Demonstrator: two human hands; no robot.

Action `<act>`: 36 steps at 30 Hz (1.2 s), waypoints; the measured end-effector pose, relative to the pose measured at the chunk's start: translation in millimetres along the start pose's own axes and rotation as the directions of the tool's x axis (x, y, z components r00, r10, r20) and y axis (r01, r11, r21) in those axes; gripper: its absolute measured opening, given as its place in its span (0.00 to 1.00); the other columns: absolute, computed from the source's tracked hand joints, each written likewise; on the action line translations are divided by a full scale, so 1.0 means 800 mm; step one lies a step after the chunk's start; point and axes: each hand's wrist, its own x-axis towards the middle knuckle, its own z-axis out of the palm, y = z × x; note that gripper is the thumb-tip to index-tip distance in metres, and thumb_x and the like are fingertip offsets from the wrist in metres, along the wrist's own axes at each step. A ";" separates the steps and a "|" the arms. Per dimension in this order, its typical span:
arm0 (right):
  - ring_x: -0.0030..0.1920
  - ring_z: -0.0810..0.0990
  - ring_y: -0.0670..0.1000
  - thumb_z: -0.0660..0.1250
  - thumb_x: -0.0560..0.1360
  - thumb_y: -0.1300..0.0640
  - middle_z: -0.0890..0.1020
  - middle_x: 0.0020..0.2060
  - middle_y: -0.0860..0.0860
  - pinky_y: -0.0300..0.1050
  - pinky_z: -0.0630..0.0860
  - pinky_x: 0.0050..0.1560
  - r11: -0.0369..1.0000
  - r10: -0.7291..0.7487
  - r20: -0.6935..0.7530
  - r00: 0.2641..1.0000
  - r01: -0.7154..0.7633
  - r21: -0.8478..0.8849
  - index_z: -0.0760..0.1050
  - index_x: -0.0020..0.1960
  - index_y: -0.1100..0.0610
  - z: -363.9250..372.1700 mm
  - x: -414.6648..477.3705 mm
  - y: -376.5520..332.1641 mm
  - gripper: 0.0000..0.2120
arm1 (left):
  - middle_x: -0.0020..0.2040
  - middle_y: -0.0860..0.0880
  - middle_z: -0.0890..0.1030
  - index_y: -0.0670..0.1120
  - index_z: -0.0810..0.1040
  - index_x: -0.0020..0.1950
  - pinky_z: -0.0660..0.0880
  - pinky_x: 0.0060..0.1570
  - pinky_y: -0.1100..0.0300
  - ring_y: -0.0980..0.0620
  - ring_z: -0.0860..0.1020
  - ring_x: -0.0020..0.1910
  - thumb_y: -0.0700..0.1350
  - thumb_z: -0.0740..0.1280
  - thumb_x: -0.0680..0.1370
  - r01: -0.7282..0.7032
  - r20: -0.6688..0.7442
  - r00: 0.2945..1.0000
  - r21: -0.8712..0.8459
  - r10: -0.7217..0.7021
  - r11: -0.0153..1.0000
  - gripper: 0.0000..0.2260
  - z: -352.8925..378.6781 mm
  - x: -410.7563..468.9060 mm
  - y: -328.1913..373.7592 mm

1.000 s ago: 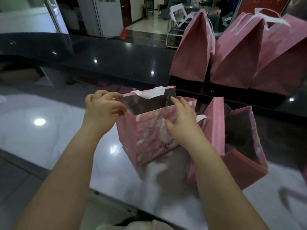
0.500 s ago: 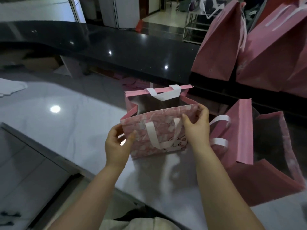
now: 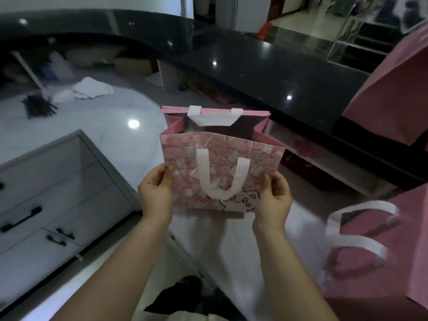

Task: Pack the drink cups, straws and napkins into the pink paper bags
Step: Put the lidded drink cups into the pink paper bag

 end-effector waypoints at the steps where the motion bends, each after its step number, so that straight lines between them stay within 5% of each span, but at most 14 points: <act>1: 0.50 0.82 0.50 0.66 0.78 0.60 0.85 0.44 0.45 0.46 0.79 0.53 1.000 0.004 0.043 0.999 -0.005 0.009 0.79 0.49 0.52 0.021 -0.004 0.001 0.05 | 0.48 0.51 0.85 0.46 0.83 0.52 0.80 0.48 0.59 0.52 0.83 0.48 0.40 0.67 0.79 -0.019 -0.044 0.999 -0.018 0.018 1.000 0.06 -0.013 0.010 0.009; 10: 0.51 0.82 0.52 0.63 0.80 0.59 0.84 0.50 0.50 0.49 0.80 0.53 0.995 0.096 0.385 0.918 -0.097 -0.016 0.78 0.52 0.53 0.220 -0.087 0.055 0.06 | 0.54 0.46 0.83 0.42 0.80 0.57 0.78 0.53 0.56 0.53 0.81 0.48 0.40 0.68 0.78 -0.058 -0.480 0.877 -0.088 0.008 0.994 0.08 -0.200 0.080 0.058; 13: 0.51 0.81 0.54 0.65 0.80 0.57 0.83 0.48 0.51 0.53 0.78 0.53 0.992 0.126 0.479 0.869 -0.125 -0.035 0.76 0.47 0.46 0.303 -0.136 0.080 0.07 | 0.52 0.50 0.84 0.50 0.81 0.51 0.77 0.49 0.60 0.55 0.81 0.47 0.40 0.69 0.78 -0.103 -0.572 0.820 -0.101 0.027 0.990 0.06 -0.281 0.107 0.073; 18: 0.50 0.82 0.56 0.65 0.79 0.58 0.83 0.50 0.54 0.60 0.78 0.56 0.979 0.197 0.609 0.768 -0.189 -0.079 0.75 0.48 0.51 0.443 -0.223 0.120 0.03 | 0.48 0.54 0.83 0.53 0.80 0.48 0.77 0.47 0.63 0.59 0.81 0.45 0.38 0.68 0.78 -0.179 -0.673 0.736 -0.095 0.069 0.979 0.09 -0.415 0.173 0.112; 26: 0.52 0.81 0.59 0.65 0.79 0.60 0.82 0.49 0.55 0.56 0.80 0.53 0.971 0.225 0.657 0.720 -0.220 -0.092 0.74 0.50 0.54 0.615 -0.304 0.186 0.02 | 0.47 0.52 0.83 0.52 0.80 0.48 0.77 0.52 0.57 0.53 0.80 0.48 0.36 0.66 0.79 -0.185 -0.712 0.699 -0.098 0.061 0.978 0.10 -0.564 0.290 0.131; 36: 0.52 0.80 0.54 0.64 0.80 0.59 0.81 0.52 0.55 0.57 0.78 0.57 0.990 0.125 0.711 0.692 -0.135 -0.044 0.75 0.49 0.50 0.821 -0.287 0.225 0.05 | 0.52 0.52 0.81 0.57 0.76 0.51 0.76 0.58 0.55 0.54 0.80 0.53 0.38 0.63 0.81 -0.196 -0.690 0.693 0.098 0.208 0.976 0.12 -0.622 0.470 0.158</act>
